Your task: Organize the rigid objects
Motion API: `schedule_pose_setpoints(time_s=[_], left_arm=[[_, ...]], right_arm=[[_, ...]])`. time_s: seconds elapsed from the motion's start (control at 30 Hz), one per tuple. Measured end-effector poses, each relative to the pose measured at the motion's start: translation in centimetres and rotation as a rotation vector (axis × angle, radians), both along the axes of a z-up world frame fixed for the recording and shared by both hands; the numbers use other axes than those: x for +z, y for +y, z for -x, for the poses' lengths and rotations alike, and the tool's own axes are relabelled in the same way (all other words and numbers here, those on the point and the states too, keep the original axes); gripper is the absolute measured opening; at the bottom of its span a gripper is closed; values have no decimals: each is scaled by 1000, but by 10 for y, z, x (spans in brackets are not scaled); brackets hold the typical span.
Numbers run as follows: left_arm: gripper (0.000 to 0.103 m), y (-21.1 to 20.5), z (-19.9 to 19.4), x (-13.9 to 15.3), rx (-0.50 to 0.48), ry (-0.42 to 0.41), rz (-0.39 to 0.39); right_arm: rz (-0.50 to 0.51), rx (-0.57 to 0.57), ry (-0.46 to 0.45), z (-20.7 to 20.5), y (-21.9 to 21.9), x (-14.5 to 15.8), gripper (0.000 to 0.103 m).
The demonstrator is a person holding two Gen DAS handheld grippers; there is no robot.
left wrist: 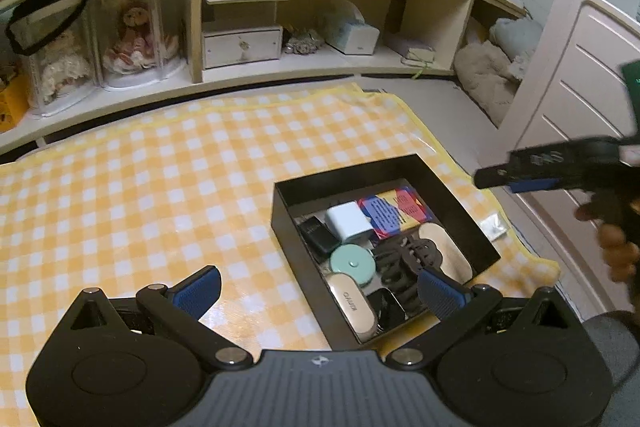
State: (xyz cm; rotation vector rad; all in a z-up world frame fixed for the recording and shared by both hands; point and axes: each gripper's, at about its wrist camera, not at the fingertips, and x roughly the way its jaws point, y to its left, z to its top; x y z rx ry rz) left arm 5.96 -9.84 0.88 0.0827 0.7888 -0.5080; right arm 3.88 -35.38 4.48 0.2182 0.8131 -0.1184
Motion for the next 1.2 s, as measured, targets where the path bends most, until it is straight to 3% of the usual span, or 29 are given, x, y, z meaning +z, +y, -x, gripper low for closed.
schedule_pose_setpoints(time_s=[0.23,0.4,0.6,0.93,1.2], left_arm=[[103,7,3,5,22,7,11],[103,9,8,7,22,16,8],[103,12,14,11,21,28,24],[103,15,17,11,30,34,-1],[103,13,17,6,36,44,-35]], right_arm=[[56,11,-36,39,18,15,100],[102,36,-26,59,35,15,101],[86,11,-24,75,42,10,102],[83,-34,38,80,43,-2,102],[62,-37,37,79,43,-7,102]])
